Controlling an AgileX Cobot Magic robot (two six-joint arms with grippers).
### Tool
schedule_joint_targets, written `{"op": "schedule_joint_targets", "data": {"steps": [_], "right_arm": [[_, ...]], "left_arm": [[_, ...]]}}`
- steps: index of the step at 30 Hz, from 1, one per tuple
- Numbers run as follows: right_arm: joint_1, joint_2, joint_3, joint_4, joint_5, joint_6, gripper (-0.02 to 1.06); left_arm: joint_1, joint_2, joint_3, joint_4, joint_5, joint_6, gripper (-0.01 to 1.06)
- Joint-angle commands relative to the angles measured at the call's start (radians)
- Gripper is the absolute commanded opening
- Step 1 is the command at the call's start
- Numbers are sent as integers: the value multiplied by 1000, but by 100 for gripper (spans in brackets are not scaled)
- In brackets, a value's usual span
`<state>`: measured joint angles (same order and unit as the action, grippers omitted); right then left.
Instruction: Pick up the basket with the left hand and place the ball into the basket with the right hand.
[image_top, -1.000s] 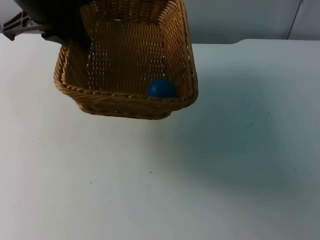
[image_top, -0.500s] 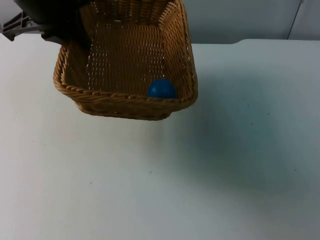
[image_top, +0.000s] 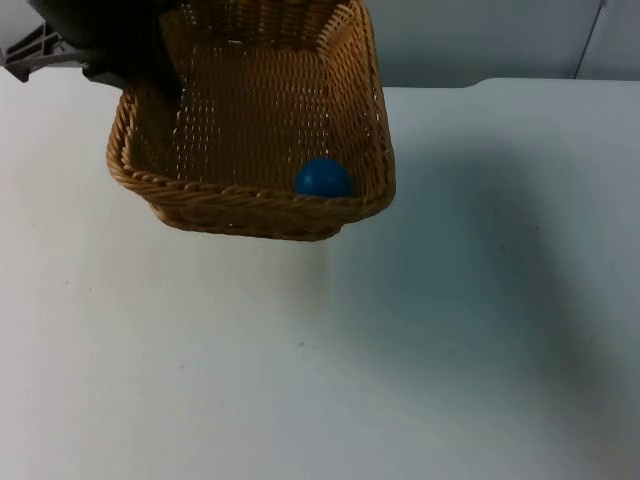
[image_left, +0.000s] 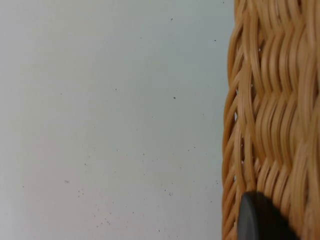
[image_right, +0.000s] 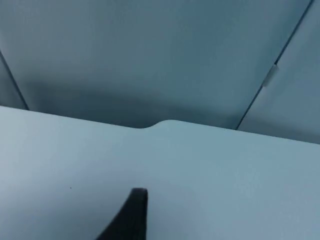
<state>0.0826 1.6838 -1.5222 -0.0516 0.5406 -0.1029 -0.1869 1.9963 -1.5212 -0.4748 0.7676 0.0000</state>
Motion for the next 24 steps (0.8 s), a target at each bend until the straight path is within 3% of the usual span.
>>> {"op": "schedule_joint_targets", "data": {"steps": [1,9,24], "right_arm": [[-1,-20,-7,7,32,-8,105],[-1,-127,11,8,117,2,105],[-1,-554,483,5,83,78,105]], "left_arm": [[-3,-7,-1,-23,-5,-7,0],[-3,-7,-1,-23,2,-7,0],[-3,-1,-1,-23,5,0,0]]}}
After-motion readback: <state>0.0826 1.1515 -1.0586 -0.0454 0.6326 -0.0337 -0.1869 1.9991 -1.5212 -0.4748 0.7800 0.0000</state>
